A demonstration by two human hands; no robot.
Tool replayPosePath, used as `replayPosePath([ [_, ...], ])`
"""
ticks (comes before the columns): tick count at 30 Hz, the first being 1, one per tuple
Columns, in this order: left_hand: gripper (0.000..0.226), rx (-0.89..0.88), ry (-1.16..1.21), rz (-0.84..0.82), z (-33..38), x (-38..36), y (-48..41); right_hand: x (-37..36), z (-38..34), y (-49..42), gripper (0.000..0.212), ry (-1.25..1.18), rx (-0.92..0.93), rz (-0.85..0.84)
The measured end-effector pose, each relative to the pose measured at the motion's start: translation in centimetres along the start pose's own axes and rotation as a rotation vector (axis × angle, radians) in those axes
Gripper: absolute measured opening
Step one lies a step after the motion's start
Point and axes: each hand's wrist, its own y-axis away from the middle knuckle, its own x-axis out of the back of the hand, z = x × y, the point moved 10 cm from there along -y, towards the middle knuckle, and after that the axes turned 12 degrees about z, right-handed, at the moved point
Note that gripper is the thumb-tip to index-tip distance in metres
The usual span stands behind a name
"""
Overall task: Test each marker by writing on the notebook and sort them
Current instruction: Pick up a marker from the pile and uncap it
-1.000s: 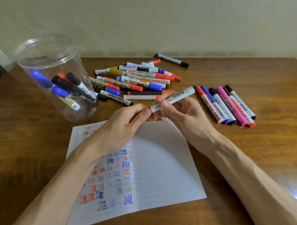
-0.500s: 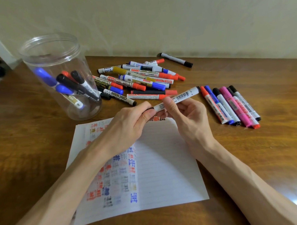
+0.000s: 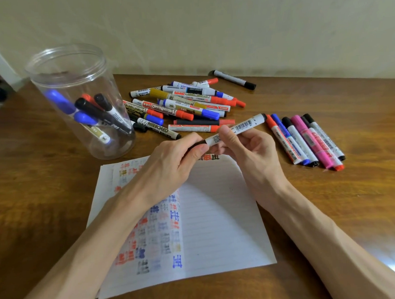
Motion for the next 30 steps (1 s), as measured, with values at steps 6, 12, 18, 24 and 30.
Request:
replayPosePath([
  [6, 0.026, 0.012, -0.053, -0.004, -0.5, 0.0, 0.1, -0.6, 0.0, 0.2, 0.023, 0.093, 0.015, -0.006],
  [12, 0.027, -0.012, -0.047, -0.019, 0.1, -0.2, 0.3, -0.4, 0.0, 0.2, 0.034, 0.082, 0.014, -0.004],
  [18, 0.026, -0.002, 0.0, -0.058, 0.1, -0.1, 0.2, -0.2, -0.5, 0.3, 0.036, 0.085, 0.049, -0.013],
  [24, 0.025, -0.016, 0.027, -0.064, 0.5, 0.1, 0.2, -0.2, -1.0, 0.4, 0.032, 0.102, 0.069, -0.031],
  [30, 0.026, -0.002, 0.01, -0.063, 0.4, -0.1, 0.2, -0.7, -0.4, 0.2, 0.038, 0.078, 0.015, -0.057],
])
